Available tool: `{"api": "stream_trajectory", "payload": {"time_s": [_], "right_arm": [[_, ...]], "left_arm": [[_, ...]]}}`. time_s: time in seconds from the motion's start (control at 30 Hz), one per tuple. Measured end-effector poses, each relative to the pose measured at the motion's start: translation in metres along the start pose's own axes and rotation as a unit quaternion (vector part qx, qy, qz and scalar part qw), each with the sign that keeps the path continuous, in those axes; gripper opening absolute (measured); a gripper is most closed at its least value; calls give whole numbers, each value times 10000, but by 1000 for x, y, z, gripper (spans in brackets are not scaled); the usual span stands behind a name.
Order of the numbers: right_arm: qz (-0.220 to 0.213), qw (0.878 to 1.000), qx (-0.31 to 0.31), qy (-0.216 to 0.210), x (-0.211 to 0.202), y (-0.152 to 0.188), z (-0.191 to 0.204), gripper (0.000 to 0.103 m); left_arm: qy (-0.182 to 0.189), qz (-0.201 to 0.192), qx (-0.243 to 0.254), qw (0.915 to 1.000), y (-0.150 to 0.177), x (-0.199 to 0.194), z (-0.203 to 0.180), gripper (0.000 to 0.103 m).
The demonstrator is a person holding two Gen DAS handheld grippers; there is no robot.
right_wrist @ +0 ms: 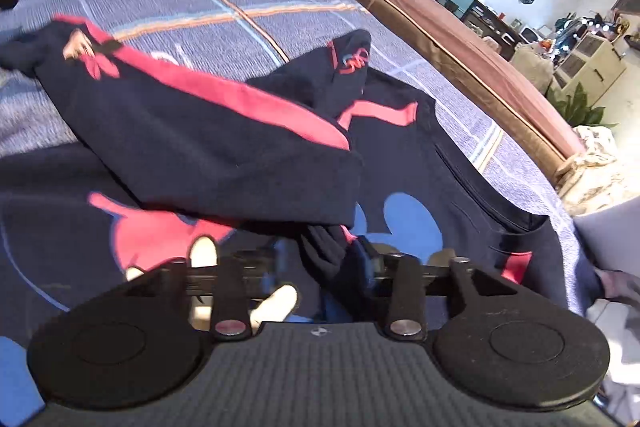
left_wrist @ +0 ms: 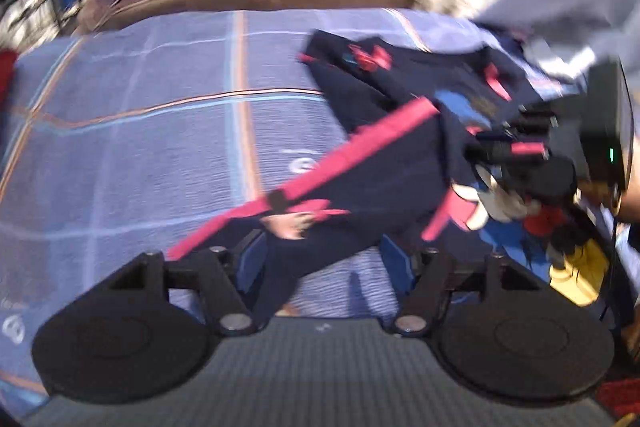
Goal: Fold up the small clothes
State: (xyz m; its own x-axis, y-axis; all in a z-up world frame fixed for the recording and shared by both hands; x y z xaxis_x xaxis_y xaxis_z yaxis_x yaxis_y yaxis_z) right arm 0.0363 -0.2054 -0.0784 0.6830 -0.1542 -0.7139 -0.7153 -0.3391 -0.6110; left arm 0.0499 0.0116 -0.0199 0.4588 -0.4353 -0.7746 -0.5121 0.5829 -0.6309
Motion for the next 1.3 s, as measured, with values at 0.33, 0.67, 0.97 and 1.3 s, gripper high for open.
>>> {"api": "stream_trajectory", "payload": {"time_s": [0.33,0.67,0.97,1.3], "right_arm": [[-461,9793,1967,110,-91,44,-40,0],[-811,9505,3000,-7,-117,77,-69,47],[-361,9892,1403,-229,-43,23,-1,69],[-310,9856,1602,-451,-88,43,-2,7]], "left_arm": [[-913,37,1563,9835,-27,64,-81,75],[-399,504,522,9966,-32,73,-55,2],[-794,-92,-535,9954,-70,33,16,2],[-1772,-16,-1601,9711,-48,9,126,2]]}}
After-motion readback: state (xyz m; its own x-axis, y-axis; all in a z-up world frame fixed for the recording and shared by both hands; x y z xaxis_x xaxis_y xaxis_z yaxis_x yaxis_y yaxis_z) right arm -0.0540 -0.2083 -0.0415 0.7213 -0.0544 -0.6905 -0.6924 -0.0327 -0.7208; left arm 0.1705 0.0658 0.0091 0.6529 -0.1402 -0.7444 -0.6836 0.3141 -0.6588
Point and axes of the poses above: each gripper's, at about its wrist camera, not at the fingertips, and x roughly the way its jaws point, z to its left, y to its underside, the point moved 1 cm from there along x, roughly the way its jaws point, and after that the axes turned 7 degrees about x, right-handed, at the moved point
